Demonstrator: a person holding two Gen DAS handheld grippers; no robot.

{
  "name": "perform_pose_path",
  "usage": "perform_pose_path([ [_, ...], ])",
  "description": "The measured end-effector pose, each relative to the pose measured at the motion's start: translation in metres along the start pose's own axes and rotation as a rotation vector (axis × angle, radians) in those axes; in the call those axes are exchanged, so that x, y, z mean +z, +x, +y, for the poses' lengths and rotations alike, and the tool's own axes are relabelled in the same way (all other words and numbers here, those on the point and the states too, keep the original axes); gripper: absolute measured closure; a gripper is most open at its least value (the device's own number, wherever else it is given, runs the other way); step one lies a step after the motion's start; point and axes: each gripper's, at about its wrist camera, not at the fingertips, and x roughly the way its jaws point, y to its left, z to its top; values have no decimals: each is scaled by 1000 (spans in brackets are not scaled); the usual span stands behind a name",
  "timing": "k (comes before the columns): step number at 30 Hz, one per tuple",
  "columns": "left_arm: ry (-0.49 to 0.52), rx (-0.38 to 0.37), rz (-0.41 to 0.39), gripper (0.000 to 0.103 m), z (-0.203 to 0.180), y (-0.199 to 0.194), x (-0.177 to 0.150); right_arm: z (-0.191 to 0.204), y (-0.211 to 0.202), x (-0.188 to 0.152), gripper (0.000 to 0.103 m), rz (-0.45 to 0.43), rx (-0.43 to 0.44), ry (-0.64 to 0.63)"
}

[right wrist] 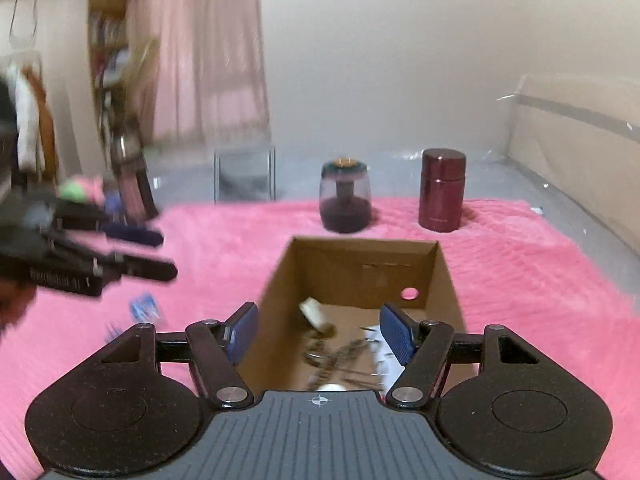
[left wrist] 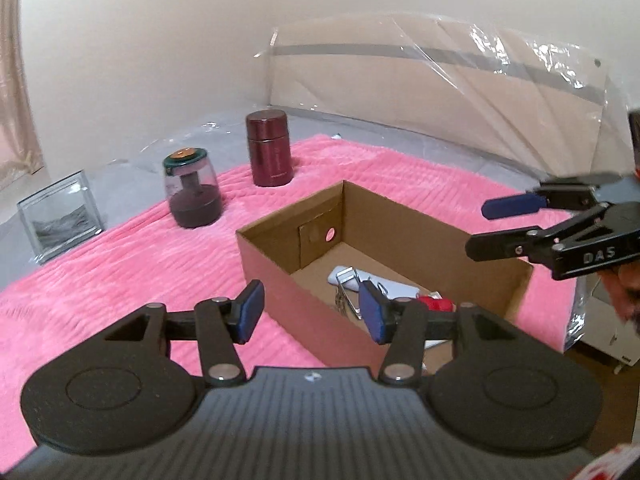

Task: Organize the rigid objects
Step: 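Lift both tools out of the box back over the bedspread, then grasp the blue binder clip with the left tool while the right tool grasps the toothpick case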

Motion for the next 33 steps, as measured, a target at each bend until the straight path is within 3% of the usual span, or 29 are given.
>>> perform_pose_path([
  [4, -45, 46, 5, 50, -1, -31, -24, 27, -21, -11, 37, -44, 39, 71],
  [11, -126, 128, 28, 43, 10, -74, -71, 80, -31, -37, 32, -46, 83, 105],
  [23, -251, 281, 49, 36, 48, -128, -149, 141, -20, -64, 30, -7, 123, 36],
  [33, -320, 389, 34, 36, 85, -144, -195, 170, 13, -86, 29, 41, 135, -27],
])
